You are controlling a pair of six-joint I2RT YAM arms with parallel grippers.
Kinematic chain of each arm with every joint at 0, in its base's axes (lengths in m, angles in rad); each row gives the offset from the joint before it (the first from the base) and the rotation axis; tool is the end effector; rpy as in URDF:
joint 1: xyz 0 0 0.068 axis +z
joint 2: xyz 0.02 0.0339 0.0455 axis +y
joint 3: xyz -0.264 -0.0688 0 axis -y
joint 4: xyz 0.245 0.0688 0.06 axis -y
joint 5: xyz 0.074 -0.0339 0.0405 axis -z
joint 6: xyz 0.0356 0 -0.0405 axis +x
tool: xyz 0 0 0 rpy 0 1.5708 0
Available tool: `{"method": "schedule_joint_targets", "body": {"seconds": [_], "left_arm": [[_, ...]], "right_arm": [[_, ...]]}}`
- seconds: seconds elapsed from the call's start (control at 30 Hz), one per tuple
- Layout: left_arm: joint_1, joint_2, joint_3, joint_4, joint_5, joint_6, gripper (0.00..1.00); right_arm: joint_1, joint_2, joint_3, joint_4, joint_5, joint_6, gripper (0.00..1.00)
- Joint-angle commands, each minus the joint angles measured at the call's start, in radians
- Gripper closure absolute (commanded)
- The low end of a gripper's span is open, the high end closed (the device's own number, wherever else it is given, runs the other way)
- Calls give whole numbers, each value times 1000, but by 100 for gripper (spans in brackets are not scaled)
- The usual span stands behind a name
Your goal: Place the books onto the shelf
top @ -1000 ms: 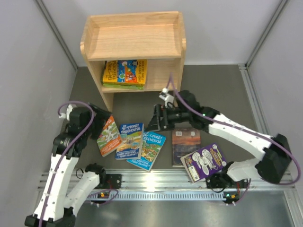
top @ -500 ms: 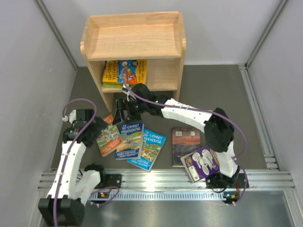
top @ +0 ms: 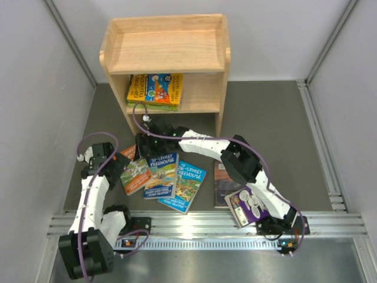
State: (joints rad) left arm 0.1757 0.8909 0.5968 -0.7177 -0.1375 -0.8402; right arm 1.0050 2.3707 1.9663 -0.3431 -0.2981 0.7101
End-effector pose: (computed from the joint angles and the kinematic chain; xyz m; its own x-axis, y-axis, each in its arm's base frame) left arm 0.1605 0.0334 0.2126 -0.3748 -0.8158 -0.4404 -0.7850 0.5320 -0.3174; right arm 0.2793 0.4593 0.1828 -0.8777 -0.2196 -0.4260 -0.4619 0.6248 0.6295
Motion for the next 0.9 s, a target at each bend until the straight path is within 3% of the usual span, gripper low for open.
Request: {"method": "schedule_joint_targets", "body": {"seconds": [0.0, 0.1, 0.23, 0.5, 0.6, 0.63, 0.7, 0.73, 0.8, 0.87], "left_arm": [[18, -9, -31, 84, 41, -34, 1], [21, -17, -61, 99, 53, -54, 1], [21, -33, -142, 133, 114, -109, 1], [21, -87, -356, 262, 294, -264, 6], [21, -128, -356, 232, 335, -281, 10], [21, -139, -344, 209, 340, -271, 10], [16, -147, -292, 132, 342, -251, 11], [15, -148, -270, 101, 339, -234, 11], [13, -155, -203, 31, 331, -215, 10], [15, -176, -157, -86, 308, -211, 9]], "right_arm": [[-3, 50, 22, -42, 79, -3, 14], [-3, 53, -29, -33, 122, 5, 13], [9, 96, -43, 45, 39, 44, 12], [55, 217, 63, 62, -7, 107, 16], [60, 199, 17, 75, -18, 109, 48], [60, 187, -21, 76, -16, 98, 66], [63, 138, -70, 84, -10, 86, 80], [63, 116, -122, 95, -9, 77, 93], [63, 55, -170, 96, -4, 65, 100], [64, -14, -245, 101, -1, 54, 100]]}}
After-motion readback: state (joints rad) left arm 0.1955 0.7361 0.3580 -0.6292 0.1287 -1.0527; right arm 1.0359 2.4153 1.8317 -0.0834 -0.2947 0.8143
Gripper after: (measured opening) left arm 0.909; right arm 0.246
